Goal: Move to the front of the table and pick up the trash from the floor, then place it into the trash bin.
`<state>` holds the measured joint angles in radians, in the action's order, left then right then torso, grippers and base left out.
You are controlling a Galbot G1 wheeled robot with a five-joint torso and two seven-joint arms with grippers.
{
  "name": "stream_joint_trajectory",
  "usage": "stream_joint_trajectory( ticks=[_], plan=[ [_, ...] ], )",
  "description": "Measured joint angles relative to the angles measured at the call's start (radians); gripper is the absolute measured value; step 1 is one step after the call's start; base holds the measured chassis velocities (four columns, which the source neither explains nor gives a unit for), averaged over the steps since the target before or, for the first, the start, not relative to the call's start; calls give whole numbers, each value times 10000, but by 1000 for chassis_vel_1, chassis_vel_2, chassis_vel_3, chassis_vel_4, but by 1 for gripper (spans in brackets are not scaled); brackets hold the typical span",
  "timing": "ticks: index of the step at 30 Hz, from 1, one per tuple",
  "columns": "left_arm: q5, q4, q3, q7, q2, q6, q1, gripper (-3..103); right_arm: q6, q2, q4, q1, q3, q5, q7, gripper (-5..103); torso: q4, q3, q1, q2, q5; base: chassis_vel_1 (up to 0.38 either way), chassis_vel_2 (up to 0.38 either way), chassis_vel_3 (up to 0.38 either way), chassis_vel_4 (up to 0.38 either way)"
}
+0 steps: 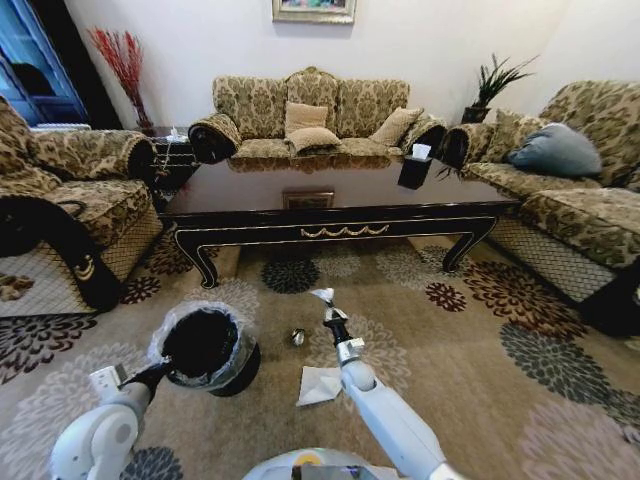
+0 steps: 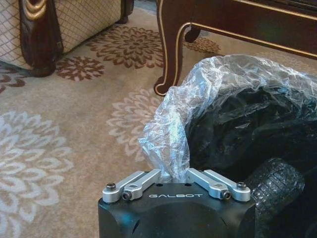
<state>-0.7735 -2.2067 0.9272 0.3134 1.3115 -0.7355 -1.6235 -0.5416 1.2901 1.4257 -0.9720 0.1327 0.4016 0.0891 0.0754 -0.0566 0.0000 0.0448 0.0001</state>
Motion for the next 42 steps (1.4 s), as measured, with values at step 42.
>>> stream_joint_trajectory(
  ticks=[42],
  plan=[
    [255, 1401, -1683, -208, -417, 105, 1557, 2, -1093, -735, 76, 967, 3017, -1817, -2752, 35, 2, -1, 0, 0, -1, 0, 0, 0, 0]
  ],
)
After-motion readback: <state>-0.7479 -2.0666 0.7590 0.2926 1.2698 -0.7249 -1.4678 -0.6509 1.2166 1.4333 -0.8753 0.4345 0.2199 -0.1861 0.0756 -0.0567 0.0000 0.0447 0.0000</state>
